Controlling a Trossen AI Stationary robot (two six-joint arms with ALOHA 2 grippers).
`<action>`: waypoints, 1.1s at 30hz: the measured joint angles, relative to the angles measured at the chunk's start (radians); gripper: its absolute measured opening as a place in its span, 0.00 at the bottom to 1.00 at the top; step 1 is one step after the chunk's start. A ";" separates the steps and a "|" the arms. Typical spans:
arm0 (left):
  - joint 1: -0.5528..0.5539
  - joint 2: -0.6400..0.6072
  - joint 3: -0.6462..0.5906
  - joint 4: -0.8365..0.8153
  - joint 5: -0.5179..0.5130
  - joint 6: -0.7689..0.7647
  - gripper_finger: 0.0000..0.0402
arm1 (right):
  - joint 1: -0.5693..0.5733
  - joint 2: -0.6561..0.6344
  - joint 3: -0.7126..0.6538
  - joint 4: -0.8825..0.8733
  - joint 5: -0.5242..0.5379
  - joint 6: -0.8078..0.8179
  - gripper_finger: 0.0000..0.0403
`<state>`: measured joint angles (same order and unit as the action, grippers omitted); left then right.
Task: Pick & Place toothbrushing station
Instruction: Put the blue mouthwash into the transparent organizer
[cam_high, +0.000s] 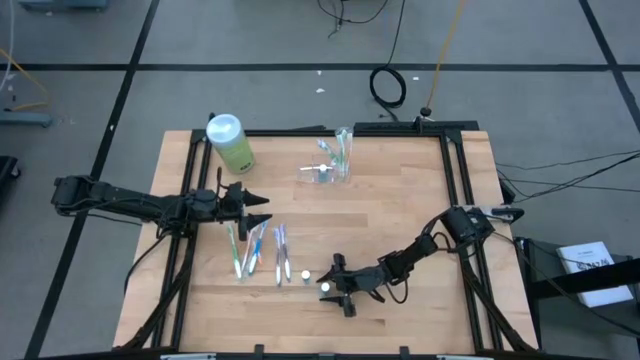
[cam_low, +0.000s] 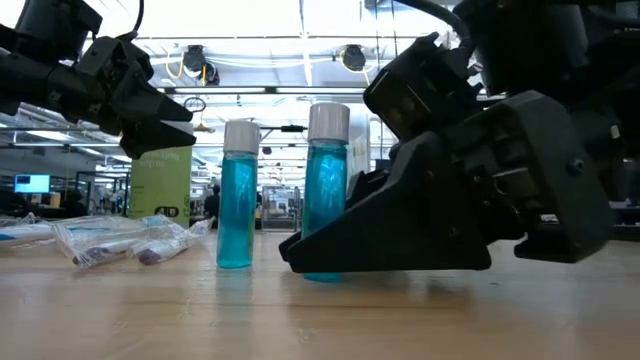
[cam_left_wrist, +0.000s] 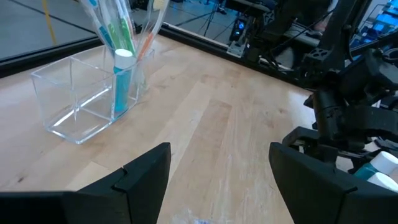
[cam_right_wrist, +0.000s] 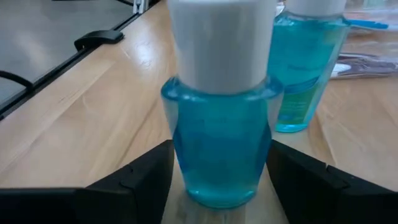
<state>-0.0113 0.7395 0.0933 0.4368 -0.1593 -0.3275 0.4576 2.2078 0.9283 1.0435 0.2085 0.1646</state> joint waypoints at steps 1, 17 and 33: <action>0.000 0.000 0.000 0.001 0.000 0.000 0.70 | 0.000 0.000 0.000 0.000 0.000 -0.007 0.57; 0.000 0.000 0.000 0.022 0.000 -0.071 0.70 | 0.000 -0.020 -0.001 -0.001 0.000 -0.094 0.31; -0.024 0.049 0.002 0.256 0.048 -0.032 0.70 | -0.031 -0.275 -0.004 -0.270 0.105 -0.310 0.31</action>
<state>-0.0352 0.7885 0.0957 0.6929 -0.1116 -0.3598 0.4271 1.9327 0.9245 0.7731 0.3138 -0.1459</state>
